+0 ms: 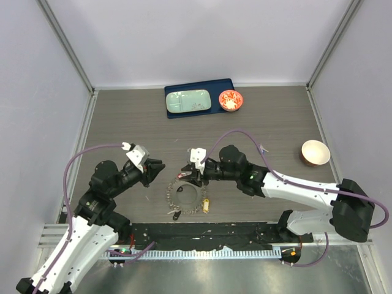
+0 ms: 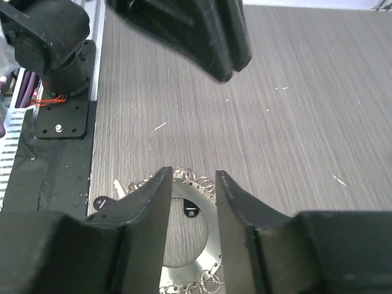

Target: Put the keys on the keyring

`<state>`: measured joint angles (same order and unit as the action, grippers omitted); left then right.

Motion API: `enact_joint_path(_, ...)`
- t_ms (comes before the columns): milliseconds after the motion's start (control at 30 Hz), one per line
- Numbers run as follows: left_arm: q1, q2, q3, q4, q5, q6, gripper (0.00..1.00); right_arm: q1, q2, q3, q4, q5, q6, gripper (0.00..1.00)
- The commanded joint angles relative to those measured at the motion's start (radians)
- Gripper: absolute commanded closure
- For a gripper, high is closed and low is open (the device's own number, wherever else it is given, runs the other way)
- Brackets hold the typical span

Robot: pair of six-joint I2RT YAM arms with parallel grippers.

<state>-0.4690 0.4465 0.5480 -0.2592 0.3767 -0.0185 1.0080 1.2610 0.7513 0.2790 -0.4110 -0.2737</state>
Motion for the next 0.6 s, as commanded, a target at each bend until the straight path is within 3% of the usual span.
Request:
enact_joint_path(0,0.004,0.052,0.043,-0.058,-0.038,-0.084,0.7,0.006,-0.077,0.013,0.029,0.073,0.092,0.55)
enact_joint_path(67,0.003,0.084,0.07,-0.087,-0.056,-0.121,0.63,0.006,-0.098,0.011,0.008,0.145,0.113,0.46)
enact_joint_path(133,0.003,0.135,0.084,-0.126,-0.076,-0.191,0.61,0.003,-0.136,0.013,-0.027,0.246,0.145,0.4)
enact_joint_path(333,-0.051,0.274,0.079,-0.14,-0.217,-0.415,0.36,-0.002,-0.195,0.02,-0.145,0.55,0.23,0.17)
enact_joint_path(567,-0.271,0.51,0.124,-0.201,-0.536,-0.537,0.14,-0.034,-0.259,-0.004,-0.239,0.828,0.324,0.08)
